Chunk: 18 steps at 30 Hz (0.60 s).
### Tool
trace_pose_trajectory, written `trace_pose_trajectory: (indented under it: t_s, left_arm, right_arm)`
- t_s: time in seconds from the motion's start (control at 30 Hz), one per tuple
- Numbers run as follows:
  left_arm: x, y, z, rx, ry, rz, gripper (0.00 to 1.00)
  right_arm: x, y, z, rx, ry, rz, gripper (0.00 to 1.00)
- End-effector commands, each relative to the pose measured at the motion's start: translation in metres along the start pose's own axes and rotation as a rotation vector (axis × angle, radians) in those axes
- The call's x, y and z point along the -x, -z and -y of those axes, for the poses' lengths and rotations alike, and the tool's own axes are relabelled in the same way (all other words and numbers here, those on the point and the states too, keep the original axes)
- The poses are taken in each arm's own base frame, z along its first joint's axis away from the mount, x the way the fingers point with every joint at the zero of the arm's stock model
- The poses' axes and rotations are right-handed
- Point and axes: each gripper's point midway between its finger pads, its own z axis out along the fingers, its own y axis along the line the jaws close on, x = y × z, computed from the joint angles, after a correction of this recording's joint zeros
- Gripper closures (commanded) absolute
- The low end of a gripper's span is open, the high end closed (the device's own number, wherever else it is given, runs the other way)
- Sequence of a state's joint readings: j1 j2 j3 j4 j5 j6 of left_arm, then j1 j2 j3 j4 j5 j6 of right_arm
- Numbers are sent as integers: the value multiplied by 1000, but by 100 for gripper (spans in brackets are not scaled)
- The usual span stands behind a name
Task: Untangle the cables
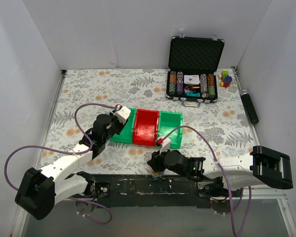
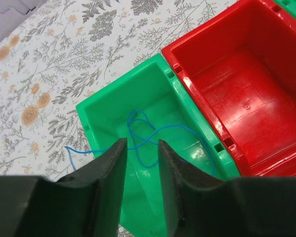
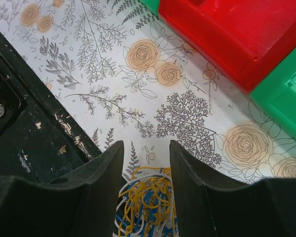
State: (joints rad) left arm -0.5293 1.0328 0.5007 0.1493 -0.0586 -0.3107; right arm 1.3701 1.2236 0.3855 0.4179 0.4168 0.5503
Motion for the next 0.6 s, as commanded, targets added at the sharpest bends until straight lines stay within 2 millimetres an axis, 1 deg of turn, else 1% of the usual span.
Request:
trace_pose_trajectory:
  t_s: [0.0,0.07,0.1,0.13,0.2,0.23,0.27,0.3,0.33,0.43,0.5,0.57]
  left_arm:
    - [9,3,-12,31,25,10,56]
    - [9,6,-30,58,105,-1,35]
    - [5,8,-42,61,161,-15,28]
    - [3,10,-56,66,222,-25,22]
    - [-7,16,-76,55,319,-54,13]
    - [-12,18,-80,25,352,-64,9]
    - [-18,21,-91,23,369,-71,4]
    - [-22,20,-90,-14,367,-78,3]
    - [-32,21,-93,-28,363,-104,2]
    - [-54,15,-73,-190,332,-169,2]
    - [-63,8,-70,-233,335,-188,2]
    - [-67,-1,-71,-258,337,-181,2]
  right_arm:
    - [26,1,-15,30,-20,63,50]
    - [26,3,-14,27,-19,65,50]
    - [26,4,-13,28,-22,68,50]
    - [26,4,-12,25,-24,70,50]
    - [24,5,-11,26,-24,69,50]
    - [25,5,-12,29,-28,73,50]
    - [24,5,-11,29,-29,71,50]
    - [24,5,-12,34,-30,69,50]
    - [23,4,-13,36,-30,67,50]
    - [20,3,-15,45,-30,58,50]
    - [22,3,-17,54,-29,59,50]
    - [23,3,-17,53,-30,58,50]
